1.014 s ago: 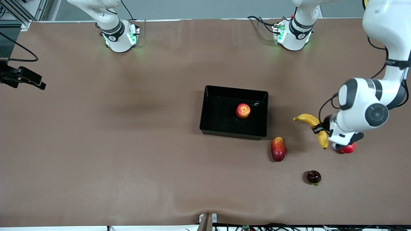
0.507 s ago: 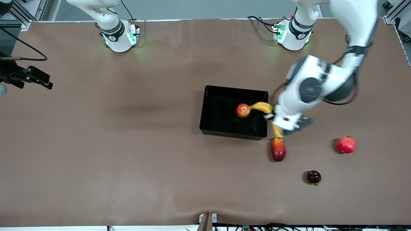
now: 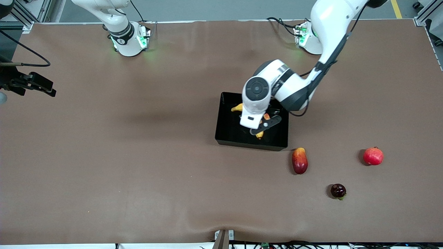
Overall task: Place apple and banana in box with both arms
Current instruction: 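Lift the banana with the left gripper and carry it over the box, then lower the banana into the box beside the apple and open the left gripper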
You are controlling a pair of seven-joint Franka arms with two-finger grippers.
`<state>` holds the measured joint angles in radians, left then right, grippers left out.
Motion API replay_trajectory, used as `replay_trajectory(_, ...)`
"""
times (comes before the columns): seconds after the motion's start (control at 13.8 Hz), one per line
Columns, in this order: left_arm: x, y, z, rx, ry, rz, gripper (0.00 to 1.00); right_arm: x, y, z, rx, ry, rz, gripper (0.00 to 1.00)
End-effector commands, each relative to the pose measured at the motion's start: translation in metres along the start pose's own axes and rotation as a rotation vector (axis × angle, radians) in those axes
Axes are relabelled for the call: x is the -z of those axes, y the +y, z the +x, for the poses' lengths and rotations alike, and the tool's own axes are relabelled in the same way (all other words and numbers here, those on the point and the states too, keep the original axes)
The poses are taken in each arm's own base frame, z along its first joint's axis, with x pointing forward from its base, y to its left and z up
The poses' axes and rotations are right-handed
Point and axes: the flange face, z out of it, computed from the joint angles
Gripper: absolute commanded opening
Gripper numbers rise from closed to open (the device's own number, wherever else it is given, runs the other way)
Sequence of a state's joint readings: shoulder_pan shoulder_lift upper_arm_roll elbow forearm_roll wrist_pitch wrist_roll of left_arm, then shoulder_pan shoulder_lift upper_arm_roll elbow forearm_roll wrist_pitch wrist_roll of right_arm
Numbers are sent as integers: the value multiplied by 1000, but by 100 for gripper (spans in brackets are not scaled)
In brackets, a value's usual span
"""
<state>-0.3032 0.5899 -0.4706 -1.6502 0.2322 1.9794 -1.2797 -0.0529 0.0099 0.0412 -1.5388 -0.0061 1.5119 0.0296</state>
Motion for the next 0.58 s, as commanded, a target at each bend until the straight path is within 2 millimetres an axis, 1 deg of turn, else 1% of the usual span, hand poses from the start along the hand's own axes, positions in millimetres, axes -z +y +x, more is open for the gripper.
replay_trajectory(0.0,-19,16,-7,-11,-6,17,0,4,3,-1,-14,6,-8,100)
replay_trajectory(0.07,-28,24,-17,-31,-11,14,0,4,-1,-1,-8,9,-8,100)
replay_trajectory(0.14,-39,32,-27,-50,-14,10,0,4,9,0,-28,11,-2,100)
replay_trajectory(0.29,-57,38,-25,-60,-26,-10,0,4,11,0,-32,9,0,100)
replay_trajectory(0.36,-64,41,-24,-64,-30,-21,0,5,10,0,-31,15,0,100)
replay_trajectory(0.51,-82,45,-23,-78,-25,-28,0,1,7,3,-25,23,0,100)
